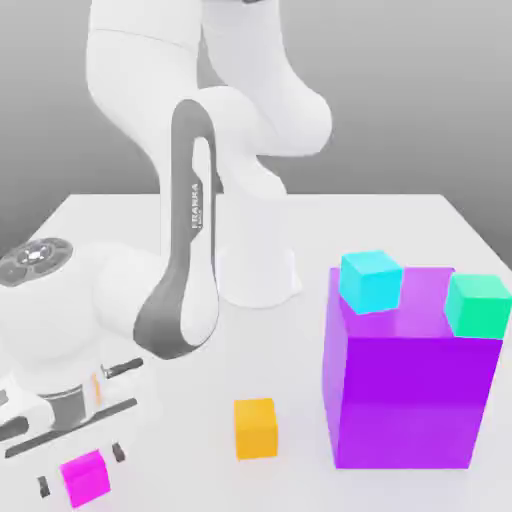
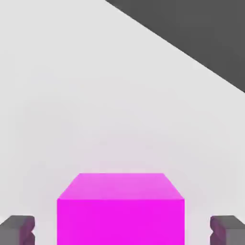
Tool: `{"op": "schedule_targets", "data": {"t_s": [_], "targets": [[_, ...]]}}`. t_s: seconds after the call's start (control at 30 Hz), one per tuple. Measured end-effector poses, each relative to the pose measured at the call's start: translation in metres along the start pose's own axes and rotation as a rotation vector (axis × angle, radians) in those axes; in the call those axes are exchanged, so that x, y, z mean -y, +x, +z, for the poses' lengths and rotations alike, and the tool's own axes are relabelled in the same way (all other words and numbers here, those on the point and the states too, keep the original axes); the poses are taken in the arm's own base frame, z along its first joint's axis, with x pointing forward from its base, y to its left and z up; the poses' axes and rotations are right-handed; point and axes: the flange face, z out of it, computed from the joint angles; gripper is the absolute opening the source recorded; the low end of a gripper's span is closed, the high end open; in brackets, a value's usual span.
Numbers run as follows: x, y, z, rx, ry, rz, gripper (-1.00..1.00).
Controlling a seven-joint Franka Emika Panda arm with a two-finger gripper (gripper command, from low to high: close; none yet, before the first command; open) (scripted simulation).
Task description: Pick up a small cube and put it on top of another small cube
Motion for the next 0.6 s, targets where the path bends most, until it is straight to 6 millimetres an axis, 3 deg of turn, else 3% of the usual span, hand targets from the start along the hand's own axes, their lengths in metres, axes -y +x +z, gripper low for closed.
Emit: {"op": "schedule_targets", "data": {"t_s": [0.13,0.3,0.47,0.6], "targets": [[0.000,0.000,-0.001,0.001,0.001,0.000,-1.00],[0.004,0.000,-0.059,0.001,0.001,-0.002,-1.00],[0.081,0.002,-0.125,0.001,0.005,-0.031,-1.00],[0.158,-0.013,-0.175,0.002,0.007,-0.082,-1.00]]}}
